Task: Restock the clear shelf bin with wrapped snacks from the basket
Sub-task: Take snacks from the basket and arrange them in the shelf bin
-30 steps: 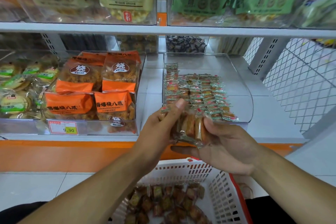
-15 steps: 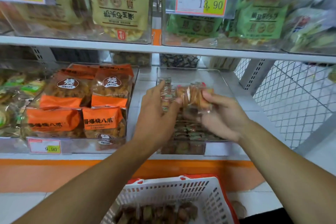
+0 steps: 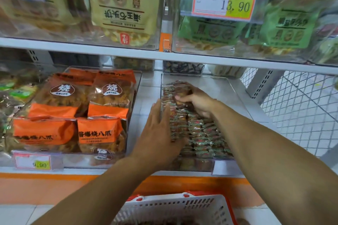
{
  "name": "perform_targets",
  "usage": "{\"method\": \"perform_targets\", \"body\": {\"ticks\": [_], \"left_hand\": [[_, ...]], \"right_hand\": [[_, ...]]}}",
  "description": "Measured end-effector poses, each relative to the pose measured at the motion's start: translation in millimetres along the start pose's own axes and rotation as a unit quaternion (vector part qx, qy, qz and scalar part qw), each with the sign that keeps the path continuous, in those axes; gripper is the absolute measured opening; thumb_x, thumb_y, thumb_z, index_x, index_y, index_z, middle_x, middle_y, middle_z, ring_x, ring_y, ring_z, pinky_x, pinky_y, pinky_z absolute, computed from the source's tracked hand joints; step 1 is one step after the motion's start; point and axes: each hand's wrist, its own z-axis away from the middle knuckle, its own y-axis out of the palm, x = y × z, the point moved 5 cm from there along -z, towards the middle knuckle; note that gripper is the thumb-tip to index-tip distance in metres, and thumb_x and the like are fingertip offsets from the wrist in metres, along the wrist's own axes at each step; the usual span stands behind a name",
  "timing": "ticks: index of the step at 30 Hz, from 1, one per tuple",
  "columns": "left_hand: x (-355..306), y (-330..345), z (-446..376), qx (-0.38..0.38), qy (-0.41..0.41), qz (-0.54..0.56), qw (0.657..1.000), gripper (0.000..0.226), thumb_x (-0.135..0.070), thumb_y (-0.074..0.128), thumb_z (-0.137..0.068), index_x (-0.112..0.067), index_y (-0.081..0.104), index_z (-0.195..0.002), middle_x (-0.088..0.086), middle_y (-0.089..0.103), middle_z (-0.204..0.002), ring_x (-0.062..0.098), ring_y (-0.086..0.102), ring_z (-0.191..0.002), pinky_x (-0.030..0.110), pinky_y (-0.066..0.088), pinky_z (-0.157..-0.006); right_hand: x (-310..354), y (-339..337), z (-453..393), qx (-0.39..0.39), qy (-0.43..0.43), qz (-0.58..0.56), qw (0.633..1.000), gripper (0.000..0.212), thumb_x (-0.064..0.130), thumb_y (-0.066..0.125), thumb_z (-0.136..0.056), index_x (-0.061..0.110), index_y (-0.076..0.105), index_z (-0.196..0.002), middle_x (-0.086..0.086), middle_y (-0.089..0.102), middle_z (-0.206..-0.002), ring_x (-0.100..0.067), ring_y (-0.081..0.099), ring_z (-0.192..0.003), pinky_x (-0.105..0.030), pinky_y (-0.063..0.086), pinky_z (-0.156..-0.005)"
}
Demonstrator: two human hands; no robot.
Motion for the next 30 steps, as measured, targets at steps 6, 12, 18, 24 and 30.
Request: {"method": "perform_targets", "body": {"ticks": [6,12,18,24,30], "left_hand": [[2.6,2.3,0.2,0.007,-0.012,-0.001,1.0,0.101,-0.047,0.07,-0.085,-0.031,0.004,-0.158,-0.016,-0.014,-0.164,0.015,-0.006,-0.154,0.045,0.017,-0.125],[0.5,2.3,0.5,0.005,-0.008,0.002,1.0,0.095,-0.047,0.069,-0.085,-0.031,0.01,-0.157,-0.015,-0.012,-0.165,0.017,-0.003,-0.155,0.048,0.021,-0.124],[-0.8,1.1,1.1,0.009,-0.006,0.0,1.0,0.087,-0.046,0.068,-0.086,-0.032,0.017,-0.154,-0.013,-0.011,-0.165,0.017,-0.001,-0.154,0.046,0.023,-0.123],[-0.5,1.5,2.8,0.017,-0.012,0.006,1.0,0.084,-0.044,0.069,-0.085,-0.034,0.02,-0.153,-0.014,-0.014,-0.164,0.019,0.005,-0.154,0.04,0.025,-0.121],[-4.6,-3.4,6.1,0.04,-0.025,0.01,0.999,0.089,-0.041,0.069,-0.086,-0.032,0.014,-0.156,-0.011,-0.014,-0.165,0.019,-0.003,-0.154,0.046,0.021,-0.124]], "right_hand": [[-13.9,-8.1,9.9,-0.04,0.07,0.079,0.994,0.101,0.004,0.084,-0.073,0.022,0.027,-0.155,-0.009,0.052,-0.146,-0.028,0.052,-0.131,-0.051,0.036,-0.114],[-7.4,16.8,17.6,-0.09,0.087,-0.024,0.992,0.111,-0.022,0.054,-0.076,0.037,0.004,-0.157,-0.017,0.053,-0.133,-0.026,0.064,-0.096,-0.039,0.056,-0.07],[-3.8,17.5,28.6,-0.196,0.06,0.058,0.977,0.109,-0.018,0.058,-0.076,0.039,0.011,-0.156,-0.012,0.04,-0.153,-0.018,0.068,-0.074,-0.037,0.059,-0.058],[-3.8,22.7,25.8,-0.192,0.064,0.122,0.972,0.086,-0.002,0.052,-0.091,0.033,0.009,-0.158,-0.009,0.051,-0.144,-0.015,0.064,-0.085,-0.027,0.058,-0.06],[-4.5,24.6,27.3,-0.19,0.091,0.219,0.953,0.097,0.003,0.065,-0.089,0.026,0.0,-0.159,-0.014,0.038,-0.153,-0.029,0.056,-0.123,-0.024,0.053,-0.083]]}}
